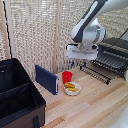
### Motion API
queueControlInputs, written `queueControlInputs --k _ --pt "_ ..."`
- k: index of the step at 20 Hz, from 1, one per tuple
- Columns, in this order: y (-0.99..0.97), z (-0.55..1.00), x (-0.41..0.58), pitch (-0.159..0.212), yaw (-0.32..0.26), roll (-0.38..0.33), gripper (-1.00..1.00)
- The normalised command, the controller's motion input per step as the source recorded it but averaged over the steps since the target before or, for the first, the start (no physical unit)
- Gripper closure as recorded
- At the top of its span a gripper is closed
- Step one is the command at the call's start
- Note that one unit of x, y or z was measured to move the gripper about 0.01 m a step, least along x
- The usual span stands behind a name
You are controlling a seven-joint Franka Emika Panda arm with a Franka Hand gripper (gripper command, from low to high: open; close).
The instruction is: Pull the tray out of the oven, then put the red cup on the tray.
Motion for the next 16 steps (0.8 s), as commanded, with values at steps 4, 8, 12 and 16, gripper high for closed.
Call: queueControlInputs --k 4,8,12,16 --pt "0.0 0.17 0.361 0.151 -0.1 0.135 -1.0" --pt "-0.03 0.07 0.445 0.104 -0.051 0.06 -1.0" --pt "-0.01 0.0 0.462 0.038 -0.017 0.024 -1.0" --pt "0.0 -0.07 0.364 0.039 -0.002 0.0 -1.0"
